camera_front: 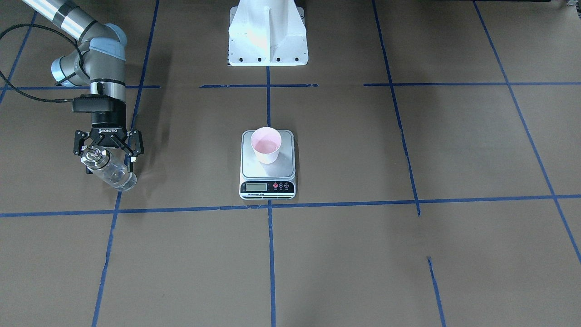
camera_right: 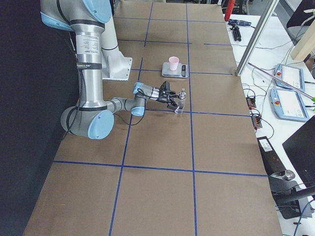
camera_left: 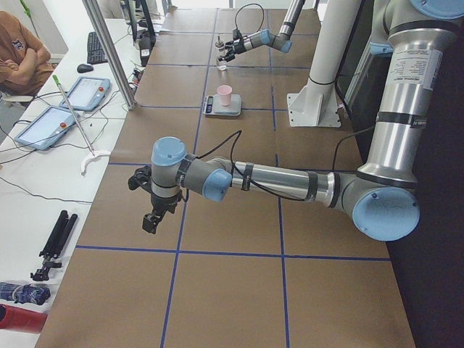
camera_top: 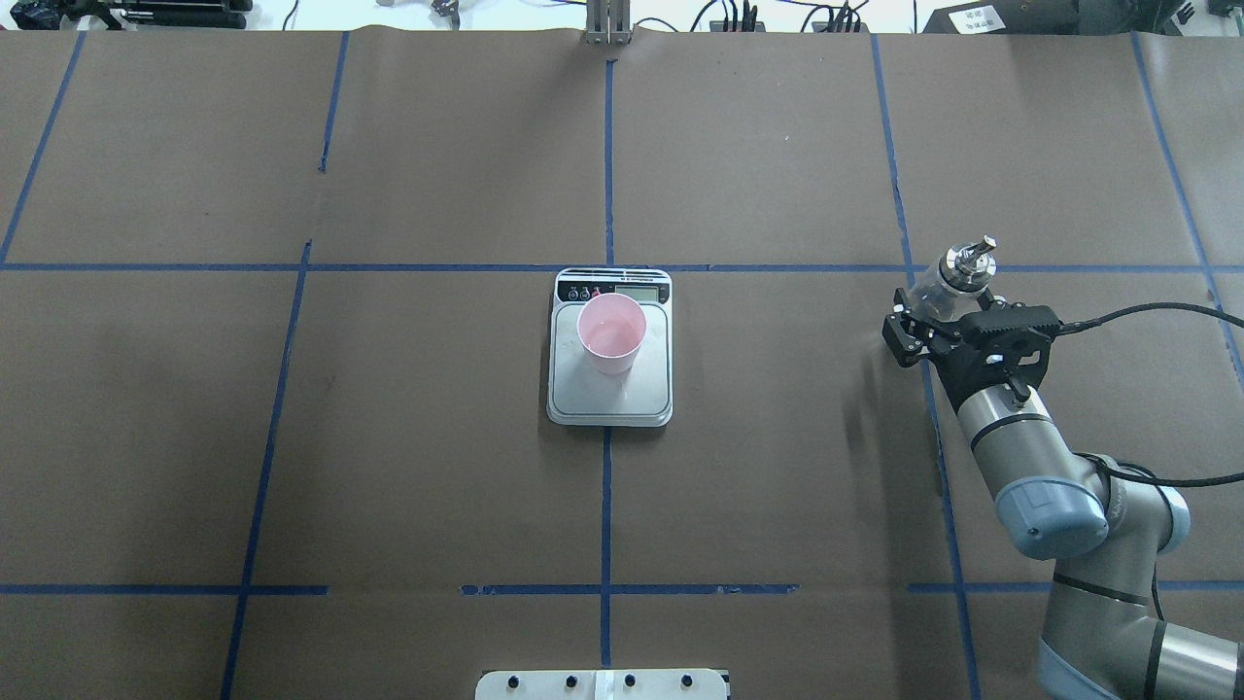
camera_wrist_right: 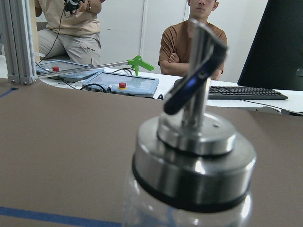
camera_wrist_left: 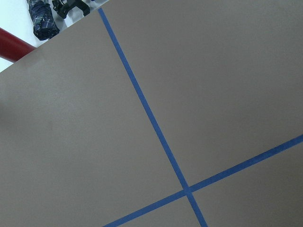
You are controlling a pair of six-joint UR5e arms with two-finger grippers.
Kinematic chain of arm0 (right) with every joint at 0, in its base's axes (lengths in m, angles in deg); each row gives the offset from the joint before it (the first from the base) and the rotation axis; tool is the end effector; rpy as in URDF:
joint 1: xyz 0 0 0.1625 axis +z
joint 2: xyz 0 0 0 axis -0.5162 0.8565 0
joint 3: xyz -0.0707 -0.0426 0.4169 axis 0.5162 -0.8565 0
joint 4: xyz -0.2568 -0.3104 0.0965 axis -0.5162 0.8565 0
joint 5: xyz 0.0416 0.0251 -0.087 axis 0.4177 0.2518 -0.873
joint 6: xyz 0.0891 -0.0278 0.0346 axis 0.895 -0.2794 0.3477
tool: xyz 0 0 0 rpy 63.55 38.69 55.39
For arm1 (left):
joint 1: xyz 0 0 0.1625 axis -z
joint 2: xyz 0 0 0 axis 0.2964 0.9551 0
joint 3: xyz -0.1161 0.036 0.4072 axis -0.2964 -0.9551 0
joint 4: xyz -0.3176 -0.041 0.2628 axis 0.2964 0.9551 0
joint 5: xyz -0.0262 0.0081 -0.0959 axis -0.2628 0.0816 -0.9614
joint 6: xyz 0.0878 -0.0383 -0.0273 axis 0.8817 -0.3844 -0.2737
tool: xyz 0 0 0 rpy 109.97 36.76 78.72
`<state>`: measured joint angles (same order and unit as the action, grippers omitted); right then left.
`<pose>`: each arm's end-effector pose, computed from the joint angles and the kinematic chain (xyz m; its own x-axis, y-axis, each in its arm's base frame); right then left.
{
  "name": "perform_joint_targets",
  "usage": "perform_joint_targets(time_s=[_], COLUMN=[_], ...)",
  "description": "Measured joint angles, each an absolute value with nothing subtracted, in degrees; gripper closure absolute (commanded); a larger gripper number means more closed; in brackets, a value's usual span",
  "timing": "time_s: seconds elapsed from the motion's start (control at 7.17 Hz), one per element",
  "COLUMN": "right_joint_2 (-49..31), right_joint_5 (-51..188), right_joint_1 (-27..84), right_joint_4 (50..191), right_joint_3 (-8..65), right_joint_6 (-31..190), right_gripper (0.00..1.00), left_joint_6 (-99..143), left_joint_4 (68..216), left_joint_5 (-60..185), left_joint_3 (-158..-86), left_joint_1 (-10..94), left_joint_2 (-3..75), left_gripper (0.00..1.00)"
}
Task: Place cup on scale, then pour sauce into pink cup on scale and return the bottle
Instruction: 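Close the right gripper on the bottle and lift it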
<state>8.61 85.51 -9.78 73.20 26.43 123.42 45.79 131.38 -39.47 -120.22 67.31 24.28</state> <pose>-0.4011 -0.3812 0.5014 0.7910 -0.0347 0.6109 -0.5540 0.3833 0.7391 -0.0241 -0.5748 0.5789 0.7877 0.4250 -0.4460 -0.2147 0.8680 0.4478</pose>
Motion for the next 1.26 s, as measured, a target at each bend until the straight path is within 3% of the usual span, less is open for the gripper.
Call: perform_joint_targets(time_s=[0.7,1.12,1.26], right_joint_2=[6.8,7.0,7.1], right_joint_5=[86.1,87.1,87.3], right_joint_1=[-9.2,-8.9,-8.8], right_joint_4=[73.0,71.2,70.3], right_joint_3=[24.7,24.7,24.6], right_joint_6=[123.4,123.0,122.4], right_gripper=[0.09,0.86,1.0], left_joint_6=[45.7,45.7,45.7], left_joint_4=[131.4,131.4,131.4], left_joint_5=[-39.5,-39.5,-39.5], left_joint_3=[-120.3,-120.3,-120.3], left_joint_1=[67.3,67.3,67.3], left_joint_2=[24.3,24.3,24.4], left_gripper=[0.0,0.0,0.0])
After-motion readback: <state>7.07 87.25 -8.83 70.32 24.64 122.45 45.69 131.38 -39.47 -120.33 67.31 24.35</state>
